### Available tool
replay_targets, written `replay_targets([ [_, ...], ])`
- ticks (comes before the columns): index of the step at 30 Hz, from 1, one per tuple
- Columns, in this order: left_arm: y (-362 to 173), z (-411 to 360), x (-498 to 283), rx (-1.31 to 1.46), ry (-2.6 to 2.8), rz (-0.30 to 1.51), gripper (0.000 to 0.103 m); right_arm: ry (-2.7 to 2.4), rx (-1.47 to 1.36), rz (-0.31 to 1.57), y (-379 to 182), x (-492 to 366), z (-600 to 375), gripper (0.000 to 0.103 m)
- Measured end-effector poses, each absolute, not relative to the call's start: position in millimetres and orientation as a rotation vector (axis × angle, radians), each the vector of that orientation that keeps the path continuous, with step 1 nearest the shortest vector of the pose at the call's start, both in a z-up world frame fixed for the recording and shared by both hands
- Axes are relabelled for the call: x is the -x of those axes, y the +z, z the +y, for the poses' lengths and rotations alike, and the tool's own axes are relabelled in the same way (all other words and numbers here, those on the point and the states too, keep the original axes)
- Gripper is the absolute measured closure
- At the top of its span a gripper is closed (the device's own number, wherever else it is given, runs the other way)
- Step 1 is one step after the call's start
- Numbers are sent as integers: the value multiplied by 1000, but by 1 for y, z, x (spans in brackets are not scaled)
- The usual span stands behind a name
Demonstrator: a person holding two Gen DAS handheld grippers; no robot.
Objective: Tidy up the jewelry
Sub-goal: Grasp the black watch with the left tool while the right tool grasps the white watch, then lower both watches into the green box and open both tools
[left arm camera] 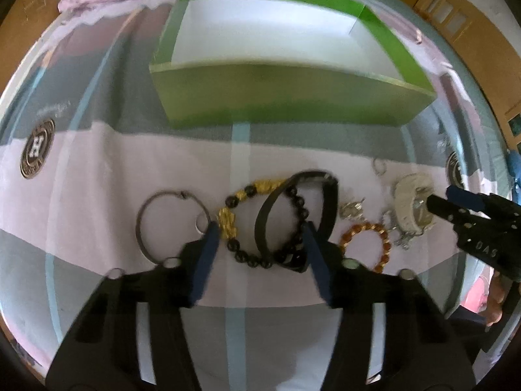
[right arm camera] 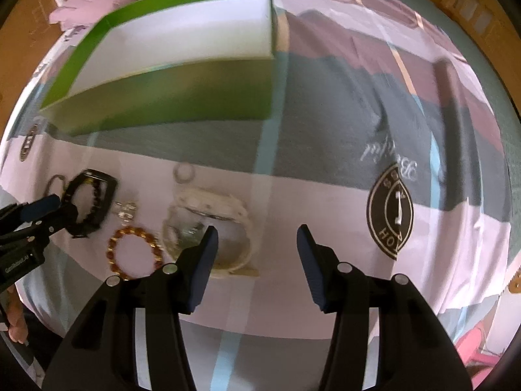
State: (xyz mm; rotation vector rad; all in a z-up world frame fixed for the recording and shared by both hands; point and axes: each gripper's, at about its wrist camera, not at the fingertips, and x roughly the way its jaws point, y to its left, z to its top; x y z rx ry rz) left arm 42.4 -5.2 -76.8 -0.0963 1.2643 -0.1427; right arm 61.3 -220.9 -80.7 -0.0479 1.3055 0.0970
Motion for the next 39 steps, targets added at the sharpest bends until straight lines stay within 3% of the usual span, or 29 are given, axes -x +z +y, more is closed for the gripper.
replay_targets([
  [1, -82, -6, -43, 93, -134, 1278, 66, 100, 46, 1313, -84, -62, -221, 51],
  [2, -84, -6, -43, 82, -124, 1280, 69, 104, 42, 1323, -88, -64, -221, 61],
  [3, -85, -6, -44, 73, -114, 1273, 70, 109, 39, 1334, -90, -64, -221, 78],
  [6, -81, -1, -45, 114, -125, 1262, 93, 131, 26, 1330, -91, -66, -221, 97],
  [7, -79, 1, -46, 131, -129, 1260, 97, 133, 34, 1312, -88, -65, -220, 98],
  [30, -37, 28, -38, 192, -111, 1118, 97, 172, -36, 1134, -37, -61, -209, 98],
  [39, 27, 36, -69, 171, -95, 969, 97, 213, -105, 929, 17, -100, -190, 98],
])
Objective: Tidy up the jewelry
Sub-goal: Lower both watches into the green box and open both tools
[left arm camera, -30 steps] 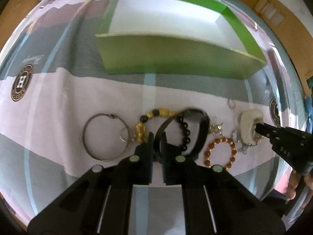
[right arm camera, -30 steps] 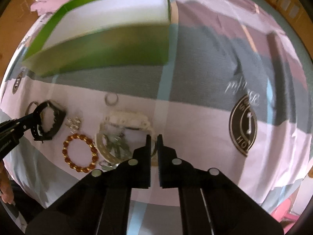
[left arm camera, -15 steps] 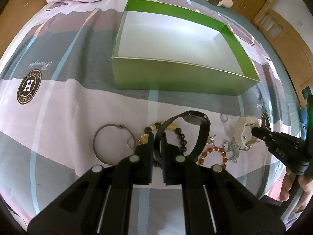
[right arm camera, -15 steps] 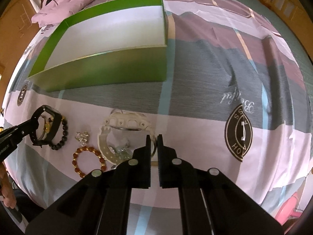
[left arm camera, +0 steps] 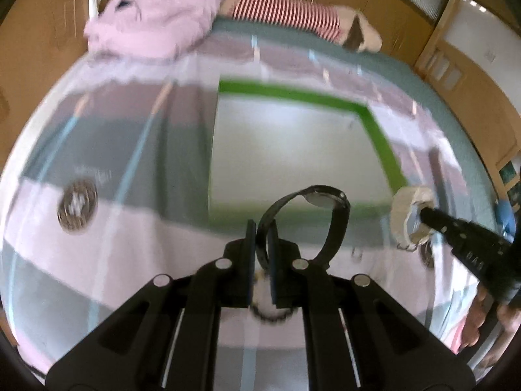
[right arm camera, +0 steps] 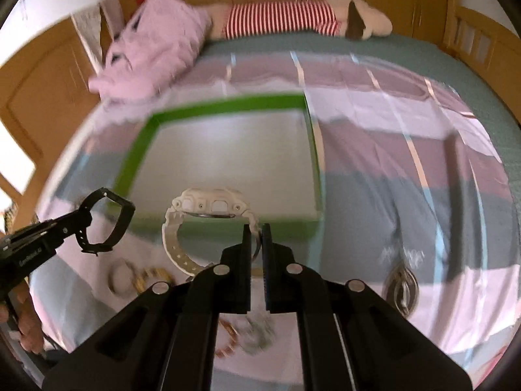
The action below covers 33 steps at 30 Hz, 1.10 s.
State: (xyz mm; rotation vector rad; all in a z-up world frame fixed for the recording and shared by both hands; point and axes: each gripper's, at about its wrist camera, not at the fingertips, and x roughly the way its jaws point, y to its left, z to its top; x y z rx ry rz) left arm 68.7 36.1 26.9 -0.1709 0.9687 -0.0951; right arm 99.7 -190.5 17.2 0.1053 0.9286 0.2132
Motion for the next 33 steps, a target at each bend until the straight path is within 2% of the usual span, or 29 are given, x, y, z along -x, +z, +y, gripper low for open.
replay_targets([
  [3, 33, 32, -89, 156, -74, 941, 97, 203, -100, 901, 9, -125, -183, 98],
  [8, 8, 33, -127, 135, -44, 958, 97, 154, -85, 966, -31, -158, -172, 96],
  [10, -8, 35, -140, 135, -21, 983, 96, 148, -83, 996, -43, -160, -170, 89],
  [11, -13, 37, -142, 138, -13, 995, 94, 148, -90, 1002, -44, -160, -169, 80],
  [12, -18, 39, -144, 152, -11, 1009, 92, 148, -94, 994, -41, -158, -169, 67],
  [13, -20, 42, -145, 163, -11, 1013, 89, 155, -99, 973, -34, -153, -169, 63],
  [18, 0, 45, -127, 133, 0, 985, 86, 206, -101, 963, -7, -120, -165, 63],
  [21, 7, 47, -103, 128, -34, 1007, 83, 238, -71, 1056, -15, -98, -162, 63],
  [25, -13, 48, -74, 115, -41, 1113, 81, 286, -82, 1189, -40, -82, -163, 69],
  [30, -40, 43, -52, 75, -44, 1194, 80, 389, 30, 1274, -57, -51, -145, 69],
  [33, -45, 39, -50, 61, -56, 1202, 74, 432, 58, 1312, -66, -43, -135, 69],
])
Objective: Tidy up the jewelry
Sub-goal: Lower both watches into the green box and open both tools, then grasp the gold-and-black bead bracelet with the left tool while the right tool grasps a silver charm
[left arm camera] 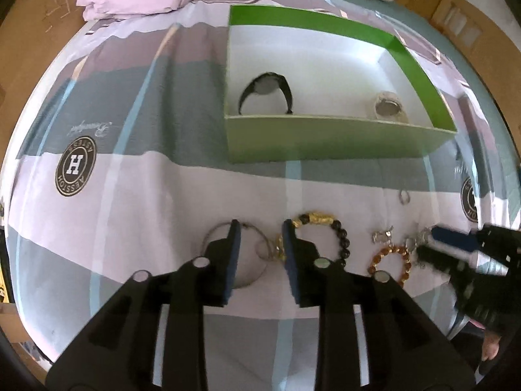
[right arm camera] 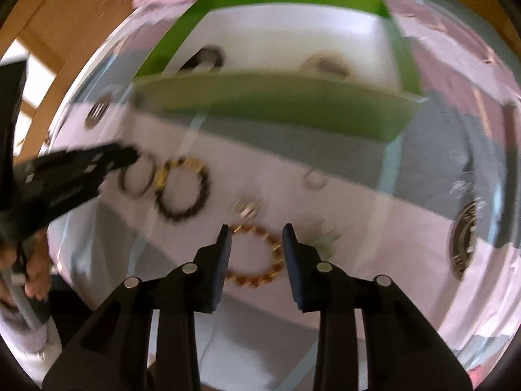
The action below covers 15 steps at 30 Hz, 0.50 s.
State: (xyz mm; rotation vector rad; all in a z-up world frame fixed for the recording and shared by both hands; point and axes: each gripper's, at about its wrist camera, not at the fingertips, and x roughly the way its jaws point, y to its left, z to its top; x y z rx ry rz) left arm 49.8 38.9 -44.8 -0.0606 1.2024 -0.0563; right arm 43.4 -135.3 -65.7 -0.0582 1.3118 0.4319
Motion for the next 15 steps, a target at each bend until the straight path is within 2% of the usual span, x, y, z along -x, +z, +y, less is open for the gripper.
replay_targets([
  [4, -51, 32, -50, 40, -75, 1219, 74, 333, 109, 1338, -78, -50, -141, 69],
  [15, -72, 18, -56, 16, -82, 1286, 68, 208, -71, 1321, -65, -69, -190, 69],
])
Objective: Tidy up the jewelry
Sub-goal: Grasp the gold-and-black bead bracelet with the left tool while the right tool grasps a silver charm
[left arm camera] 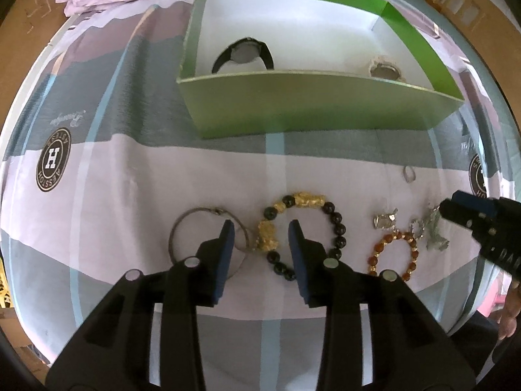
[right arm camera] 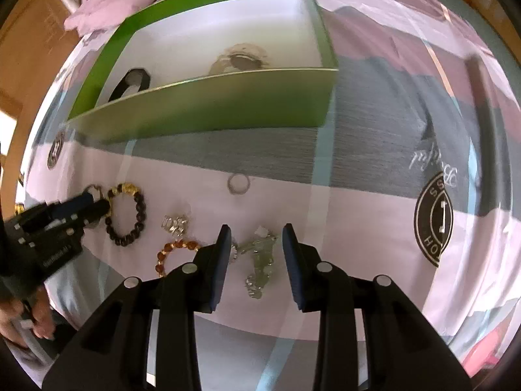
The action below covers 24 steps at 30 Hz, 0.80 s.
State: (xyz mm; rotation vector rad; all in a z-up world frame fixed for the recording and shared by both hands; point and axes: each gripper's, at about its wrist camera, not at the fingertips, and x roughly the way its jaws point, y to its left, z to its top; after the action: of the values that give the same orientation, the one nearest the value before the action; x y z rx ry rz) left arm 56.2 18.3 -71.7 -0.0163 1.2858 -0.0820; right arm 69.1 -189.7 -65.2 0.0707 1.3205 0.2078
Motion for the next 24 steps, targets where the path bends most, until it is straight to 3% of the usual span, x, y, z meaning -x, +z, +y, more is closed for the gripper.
replay_targets([
  [13, -69, 25, -57, 34, -63, 1282, 59, 211, -40, 1399, -96, -68, -184, 69],
  [14, -70, 26, -58, 36, -64, 1283, 59, 211, -36, 1388, -94, -69, -184, 79],
  [15, -70, 26, -58, 37, -65, 1284, 59, 207, -27, 1377, -92, -69, -183, 95],
  [24, -67, 30, -59, 71, -84, 1268, 58, 204, -74, 1313, -75, -73, -187, 97],
])
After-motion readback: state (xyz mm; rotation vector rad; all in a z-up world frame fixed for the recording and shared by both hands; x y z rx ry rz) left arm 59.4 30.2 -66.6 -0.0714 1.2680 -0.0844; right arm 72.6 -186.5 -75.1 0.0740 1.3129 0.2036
